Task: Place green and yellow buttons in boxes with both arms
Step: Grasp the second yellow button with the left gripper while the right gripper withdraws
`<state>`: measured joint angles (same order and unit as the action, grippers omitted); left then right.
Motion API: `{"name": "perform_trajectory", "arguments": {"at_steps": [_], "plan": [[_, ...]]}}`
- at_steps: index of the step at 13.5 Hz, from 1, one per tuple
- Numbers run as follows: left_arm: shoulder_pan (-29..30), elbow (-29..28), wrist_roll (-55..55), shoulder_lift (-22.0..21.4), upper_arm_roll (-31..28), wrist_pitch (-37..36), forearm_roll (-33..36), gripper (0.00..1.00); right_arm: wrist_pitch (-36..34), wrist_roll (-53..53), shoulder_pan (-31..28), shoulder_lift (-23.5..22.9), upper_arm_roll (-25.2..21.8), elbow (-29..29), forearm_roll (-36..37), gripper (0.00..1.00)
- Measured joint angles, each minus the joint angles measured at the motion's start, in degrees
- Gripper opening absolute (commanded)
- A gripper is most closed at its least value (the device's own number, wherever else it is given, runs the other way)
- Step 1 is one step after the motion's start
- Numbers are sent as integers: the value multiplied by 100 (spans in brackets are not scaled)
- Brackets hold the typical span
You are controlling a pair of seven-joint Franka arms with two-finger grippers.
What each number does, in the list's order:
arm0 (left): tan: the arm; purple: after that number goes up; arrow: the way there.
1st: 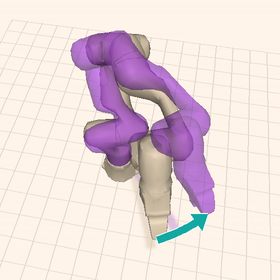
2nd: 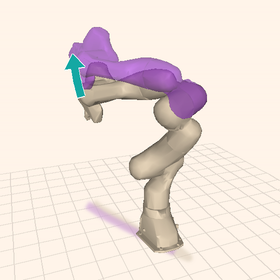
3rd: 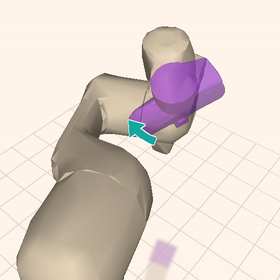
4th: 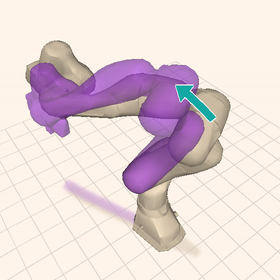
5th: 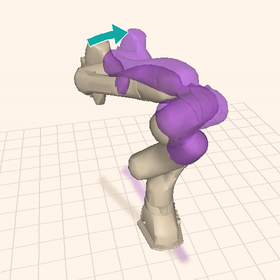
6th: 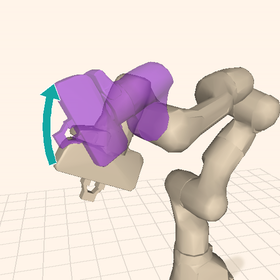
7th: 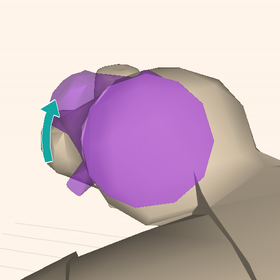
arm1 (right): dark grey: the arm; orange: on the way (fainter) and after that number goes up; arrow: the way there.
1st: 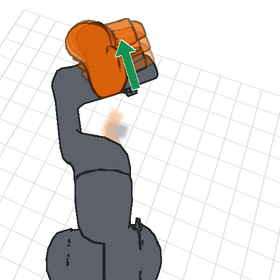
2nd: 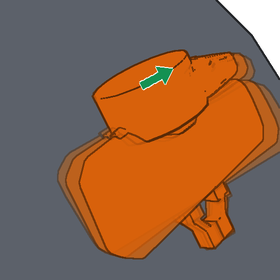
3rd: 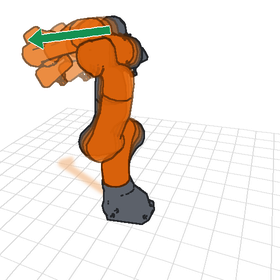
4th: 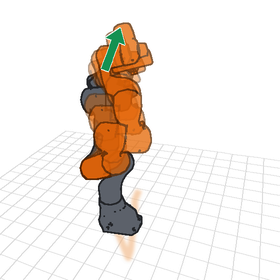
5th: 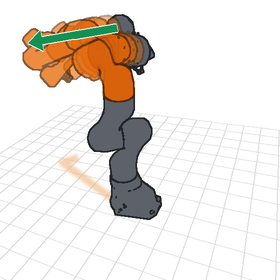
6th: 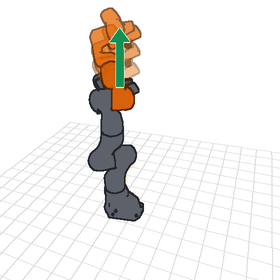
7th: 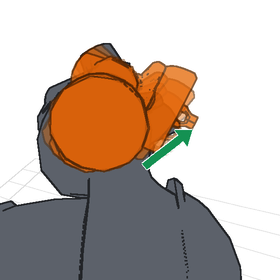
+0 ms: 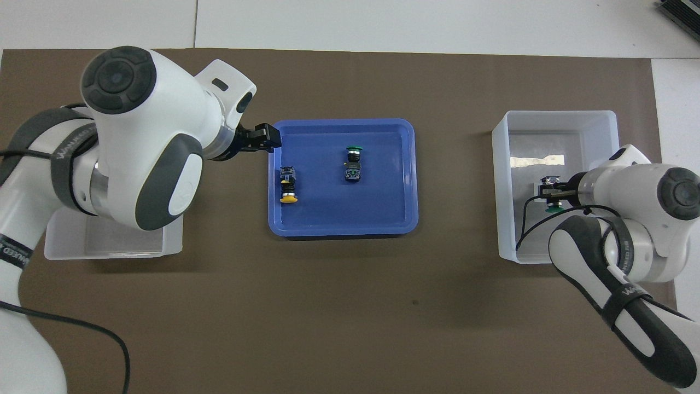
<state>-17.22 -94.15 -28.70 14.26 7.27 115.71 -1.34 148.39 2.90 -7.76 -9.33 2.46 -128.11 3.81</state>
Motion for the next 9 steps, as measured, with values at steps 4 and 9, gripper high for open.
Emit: {"name": "perform_trajectory", "arguments": {"at_steps": [4,9], "plan": [[-321,-1153,-281,-101,-4,1423,5,95,57,0,-3,-52,0,3,-4,100],[-457,-2090,-294,-96,-4,2513,5,90,-371,0,-1,256,7,238,-5,100]]}}
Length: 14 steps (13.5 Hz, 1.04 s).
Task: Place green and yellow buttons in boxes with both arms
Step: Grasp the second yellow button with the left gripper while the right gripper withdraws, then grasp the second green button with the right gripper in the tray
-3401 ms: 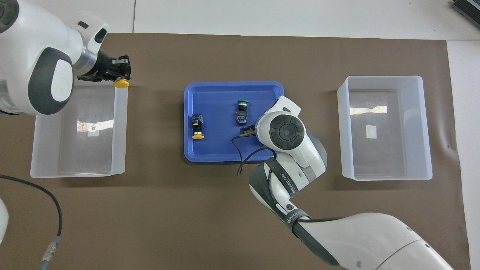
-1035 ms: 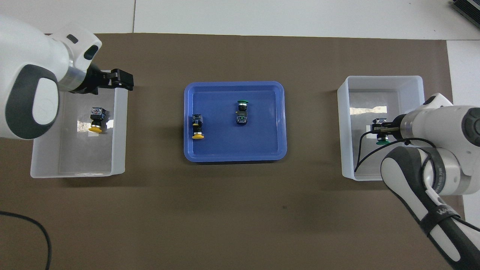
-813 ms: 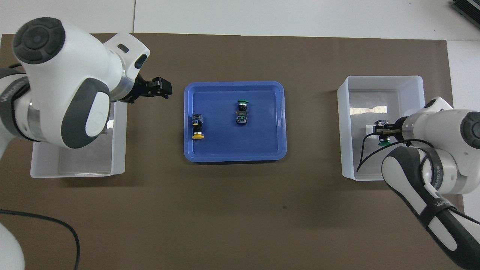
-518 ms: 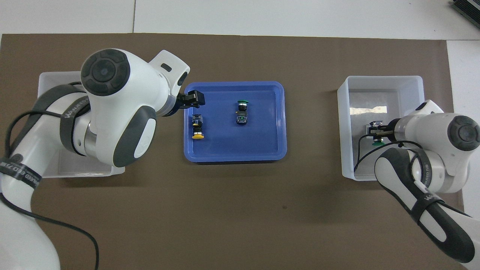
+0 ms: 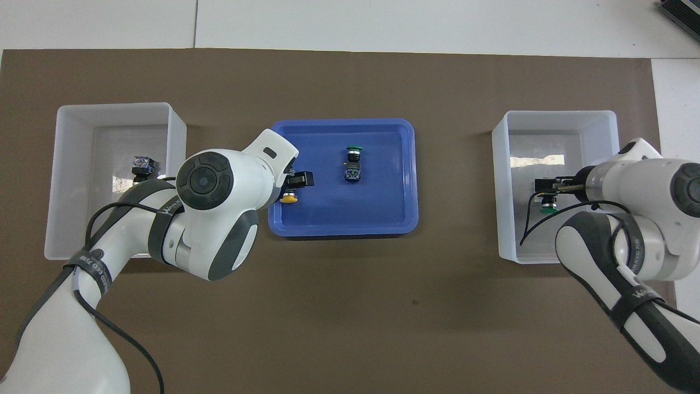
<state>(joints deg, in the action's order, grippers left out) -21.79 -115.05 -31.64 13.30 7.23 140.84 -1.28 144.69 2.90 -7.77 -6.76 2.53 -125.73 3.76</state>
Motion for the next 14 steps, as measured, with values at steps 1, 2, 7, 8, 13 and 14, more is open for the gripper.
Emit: {"name": "perform_trajectory", "arguments": {"at_steps": [1,2,7,8,13,14], "plan": [[-69,-133,-38,19,0,160,0,90,-384,0,17,141,11,191,0,100],[-142,-231,-105,62,0,313,0,90,-788,0,50,277,23,419,0,100],[-336,-343,-228,394,-6,842,0,90,-1790,-82,475,595,46,1372,-348,100],[-336,-343,-228,416,-19,900,0,90,-1790,-244,609,575,48,1436,-376,100],[-291,-269,-264,503,-113,1207,-1,90,-1422,-1100,1453,61,64,1819,-395,100],[-243,-207,-338,508,-125,1216,-1,90,-1320,-1313,1635,-120,66,1982,-396,100]]}}
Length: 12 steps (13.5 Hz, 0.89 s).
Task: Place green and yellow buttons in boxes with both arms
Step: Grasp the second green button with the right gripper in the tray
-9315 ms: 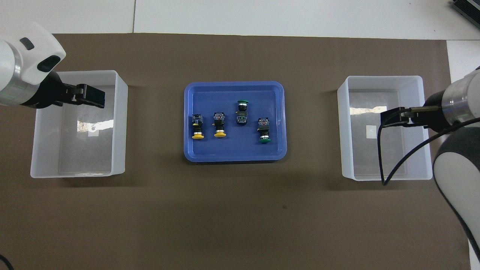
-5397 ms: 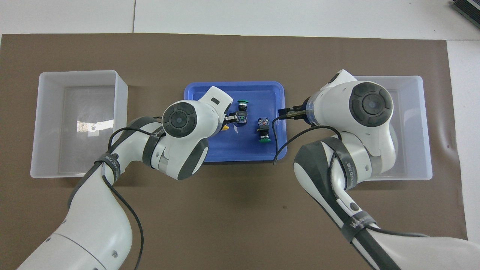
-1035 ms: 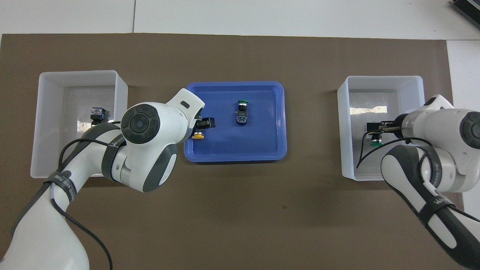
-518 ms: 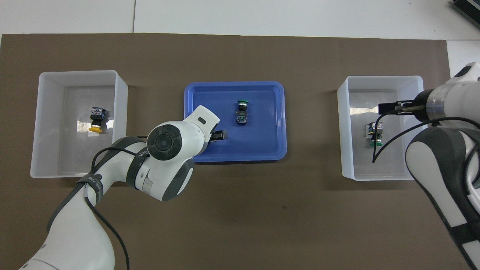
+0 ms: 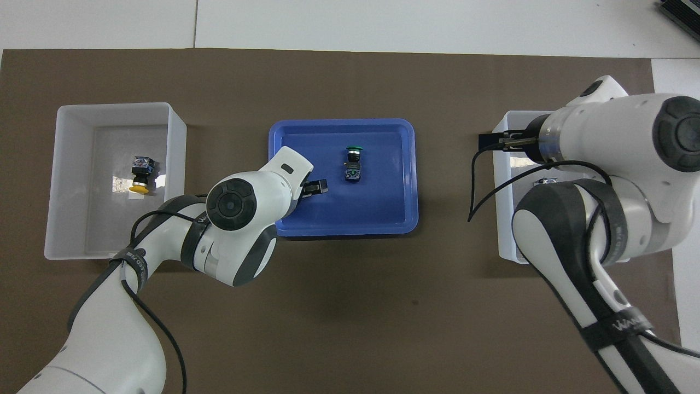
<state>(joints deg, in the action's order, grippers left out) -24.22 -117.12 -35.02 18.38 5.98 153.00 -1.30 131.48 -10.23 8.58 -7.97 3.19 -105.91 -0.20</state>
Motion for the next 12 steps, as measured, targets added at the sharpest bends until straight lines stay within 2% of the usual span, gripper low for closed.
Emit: {"name": "perform_trajectory", "arguments": {"at_steps": [5,8,12], "plan": [[68,81,-819,55,2,2,0,85,384,-394,506,-852,2,682,-9,100],[45,54,-1377,122,39,29,0,78,399,-836,747,-1337,2,1218,-9,100],[40,14,-1588,201,62,209,0,59,585,-1402,940,-1617,3,1371,-9,100]]}}
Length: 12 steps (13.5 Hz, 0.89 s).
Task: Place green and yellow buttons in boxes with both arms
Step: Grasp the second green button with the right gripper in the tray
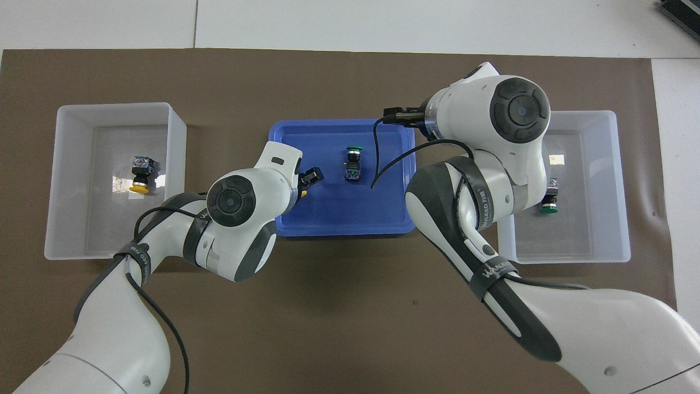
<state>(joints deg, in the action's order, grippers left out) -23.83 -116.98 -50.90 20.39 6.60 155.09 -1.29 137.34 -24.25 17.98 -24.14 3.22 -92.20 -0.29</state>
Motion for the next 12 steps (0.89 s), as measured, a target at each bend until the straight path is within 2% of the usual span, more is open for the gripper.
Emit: {"name": "perform_trajectory", "arguments": {"at_steps": [3,5,9,12], "plan": [[0,-39,-9,23,-5,123,0,44,467,-362,156,-256,6,-6,-13,100],[1,-49,-9,28,-8,172,0,27,831,-717,333,-511,21,-15,-22,100],[6,-50,-6,33,-15,202,0,2,1153,-867,538,-898,23,-14,-22,100],[6,-49,58,36,-14,212,1,0,1148,-864,606,-1049,23,-15,34,100]]}}
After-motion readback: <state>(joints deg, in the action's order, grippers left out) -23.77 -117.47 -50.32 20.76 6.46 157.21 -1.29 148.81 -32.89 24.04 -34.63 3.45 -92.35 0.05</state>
